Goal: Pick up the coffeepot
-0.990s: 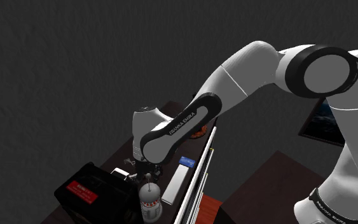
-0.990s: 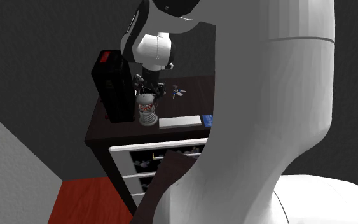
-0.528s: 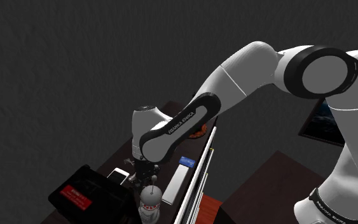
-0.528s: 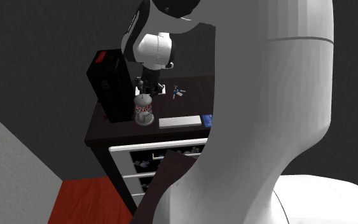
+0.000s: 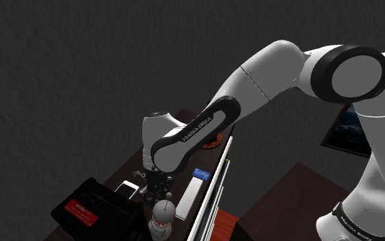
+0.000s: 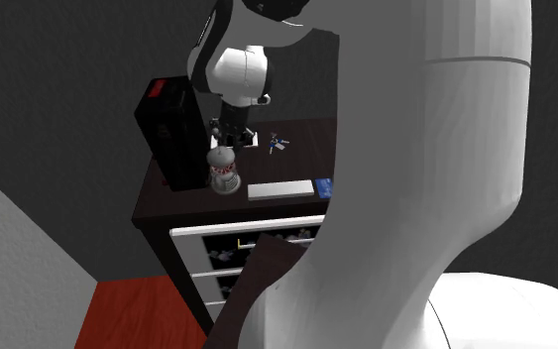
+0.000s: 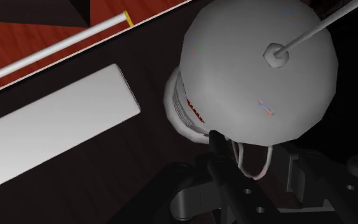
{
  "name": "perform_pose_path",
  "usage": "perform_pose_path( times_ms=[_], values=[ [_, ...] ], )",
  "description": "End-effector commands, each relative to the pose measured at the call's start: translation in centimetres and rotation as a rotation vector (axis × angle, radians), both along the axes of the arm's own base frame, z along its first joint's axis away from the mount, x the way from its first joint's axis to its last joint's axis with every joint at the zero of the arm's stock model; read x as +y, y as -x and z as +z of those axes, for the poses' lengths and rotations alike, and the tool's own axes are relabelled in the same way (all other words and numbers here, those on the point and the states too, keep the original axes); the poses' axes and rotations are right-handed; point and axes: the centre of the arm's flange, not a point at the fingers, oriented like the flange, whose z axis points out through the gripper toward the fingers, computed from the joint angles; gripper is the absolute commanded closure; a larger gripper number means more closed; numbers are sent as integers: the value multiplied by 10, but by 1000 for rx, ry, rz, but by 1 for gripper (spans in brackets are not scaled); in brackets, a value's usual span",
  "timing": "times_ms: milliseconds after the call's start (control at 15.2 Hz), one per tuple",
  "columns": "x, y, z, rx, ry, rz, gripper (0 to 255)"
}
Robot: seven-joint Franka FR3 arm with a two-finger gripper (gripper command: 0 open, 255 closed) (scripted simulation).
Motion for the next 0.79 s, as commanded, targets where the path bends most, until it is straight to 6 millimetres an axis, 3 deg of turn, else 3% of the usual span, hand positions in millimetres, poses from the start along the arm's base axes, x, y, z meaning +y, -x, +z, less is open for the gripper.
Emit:
perform_pose_path(
  times_ms=[0, 726],
  values=[
    [1, -1, 12, -3, -3, 0, 255],
    [1, -1, 66, -3, -3, 0, 255]
  ],
)
